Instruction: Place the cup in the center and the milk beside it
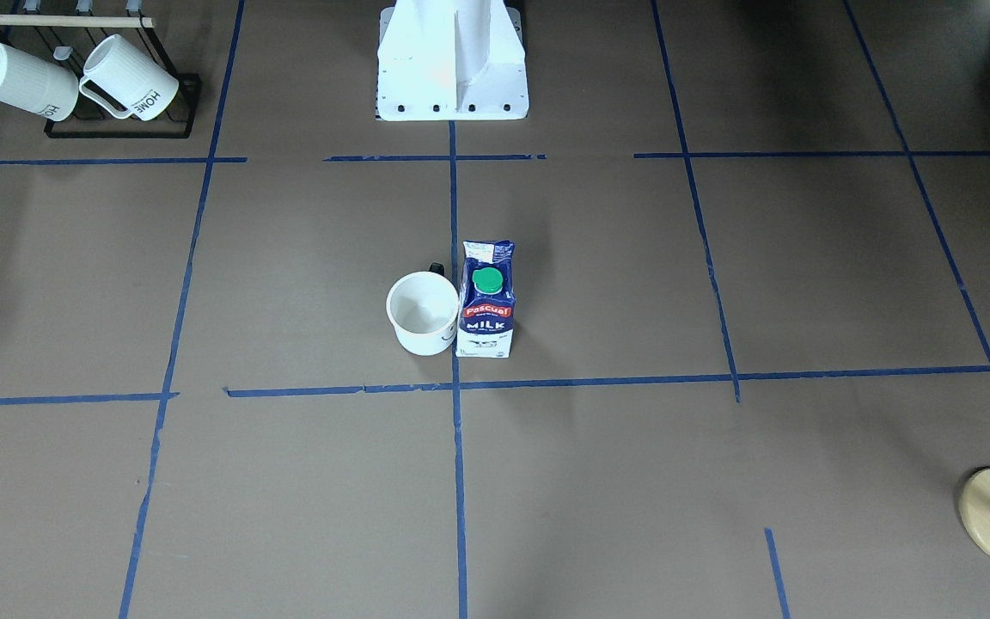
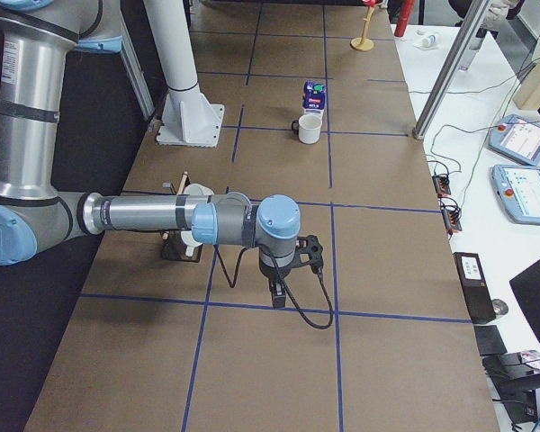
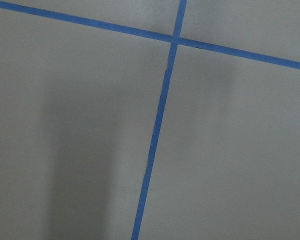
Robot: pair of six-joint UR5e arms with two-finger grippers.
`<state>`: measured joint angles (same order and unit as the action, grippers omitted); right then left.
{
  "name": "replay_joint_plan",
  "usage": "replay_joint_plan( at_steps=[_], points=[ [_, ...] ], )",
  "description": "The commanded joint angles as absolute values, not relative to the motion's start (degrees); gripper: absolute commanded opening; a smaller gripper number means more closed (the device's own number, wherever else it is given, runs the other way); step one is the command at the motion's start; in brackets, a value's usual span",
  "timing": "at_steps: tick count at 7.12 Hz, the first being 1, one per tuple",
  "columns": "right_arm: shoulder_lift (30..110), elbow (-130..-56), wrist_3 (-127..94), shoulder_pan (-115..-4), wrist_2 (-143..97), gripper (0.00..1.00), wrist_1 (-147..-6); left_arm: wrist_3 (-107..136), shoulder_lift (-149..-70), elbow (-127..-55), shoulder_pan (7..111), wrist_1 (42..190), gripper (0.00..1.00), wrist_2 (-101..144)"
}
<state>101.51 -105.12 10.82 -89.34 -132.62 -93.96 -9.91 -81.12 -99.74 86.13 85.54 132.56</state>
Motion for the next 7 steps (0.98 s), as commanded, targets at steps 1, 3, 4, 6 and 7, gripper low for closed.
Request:
replay_joint_plan(
  at_steps=[1, 3, 4, 6, 7],
  points=[
    [101.51, -105.12, 10.9, -89.3, -132.63, 1.0, -93.96, -9.93, -81.12, -100.1, 86.13, 85.61, 1.0, 132.63],
    [101.51, -105.12, 10.81, -89.3, -132.63, 1.0, -93.96, -9.93, -81.21, -100.28, 86.13, 85.52, 1.0, 132.45],
    [101.51, -105.12, 10.81, -89.3, -132.63, 1.0, -93.96, -9.93, -81.21, -100.46, 86.13, 85.6, 1.0, 132.45],
    [101.51, -105.12, 10.81, -89.3, -132.63, 1.0, -93.96, -9.93, -81.21, -100.46, 86.13, 85.61, 1.0, 132.45],
    [101.51, -105.12, 10.81, -89.3, -132.63, 1.0, -93.96, -9.93, -81.21, -100.63, 86.13, 85.61, 1.0, 132.45]
  ],
)
